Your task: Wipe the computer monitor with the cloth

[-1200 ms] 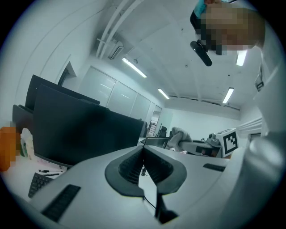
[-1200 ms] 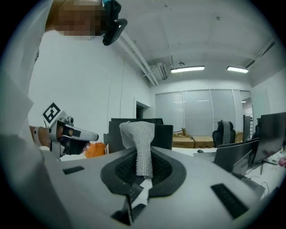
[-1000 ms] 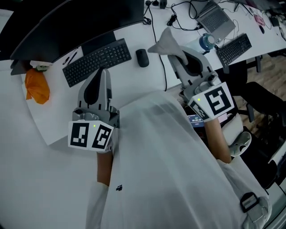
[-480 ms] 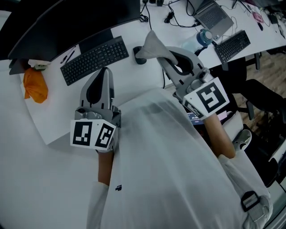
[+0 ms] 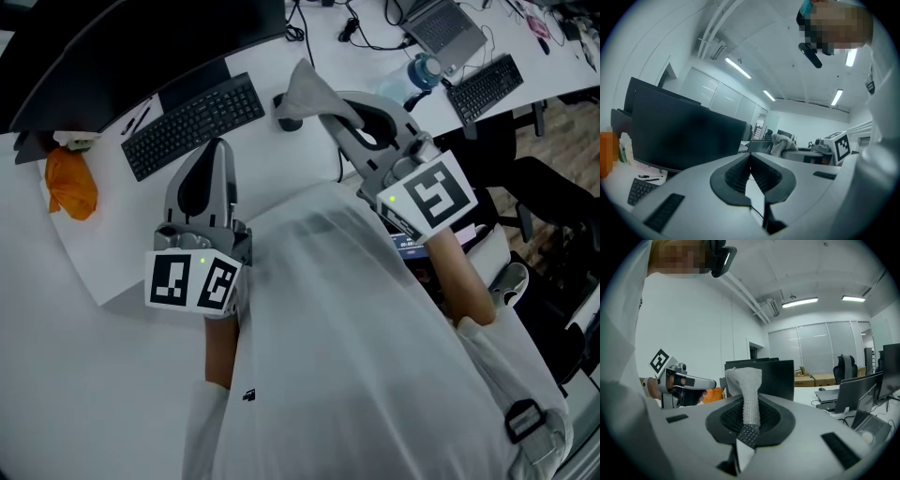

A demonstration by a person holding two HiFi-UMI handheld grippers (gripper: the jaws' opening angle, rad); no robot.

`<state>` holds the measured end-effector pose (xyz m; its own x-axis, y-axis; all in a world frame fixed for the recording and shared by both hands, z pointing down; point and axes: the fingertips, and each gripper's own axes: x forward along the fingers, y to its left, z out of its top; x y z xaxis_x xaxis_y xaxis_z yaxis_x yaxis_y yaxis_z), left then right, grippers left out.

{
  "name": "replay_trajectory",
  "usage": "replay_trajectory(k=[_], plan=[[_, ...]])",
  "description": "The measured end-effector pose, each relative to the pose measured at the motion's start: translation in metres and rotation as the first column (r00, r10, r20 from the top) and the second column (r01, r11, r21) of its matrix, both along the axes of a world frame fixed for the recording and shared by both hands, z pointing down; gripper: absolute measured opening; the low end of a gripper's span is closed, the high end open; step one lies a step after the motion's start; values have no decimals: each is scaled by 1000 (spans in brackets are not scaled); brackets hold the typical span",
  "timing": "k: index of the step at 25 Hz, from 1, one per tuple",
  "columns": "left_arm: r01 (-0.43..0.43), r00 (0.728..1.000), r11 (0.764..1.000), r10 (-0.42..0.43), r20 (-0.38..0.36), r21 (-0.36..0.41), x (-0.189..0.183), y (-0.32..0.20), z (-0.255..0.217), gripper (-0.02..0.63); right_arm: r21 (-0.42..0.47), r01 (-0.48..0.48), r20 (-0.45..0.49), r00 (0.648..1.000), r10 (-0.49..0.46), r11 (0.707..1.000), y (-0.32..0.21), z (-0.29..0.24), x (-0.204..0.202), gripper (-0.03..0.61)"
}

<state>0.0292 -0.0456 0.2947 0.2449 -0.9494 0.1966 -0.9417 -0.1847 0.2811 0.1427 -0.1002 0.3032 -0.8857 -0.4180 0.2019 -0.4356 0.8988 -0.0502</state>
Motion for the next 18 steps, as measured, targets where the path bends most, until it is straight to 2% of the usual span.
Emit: replay_trajectory(k=[7,18], plan=[[-9,1000,1000,9,-3,-6,0,-2,2,20,-33,-20,2,1000,20,999,0,5,3,28],[-3,1000,1000,3,0,-3,-3,0,-1,20,-30,-19,14,1000,19,999,0,0,1,28]])
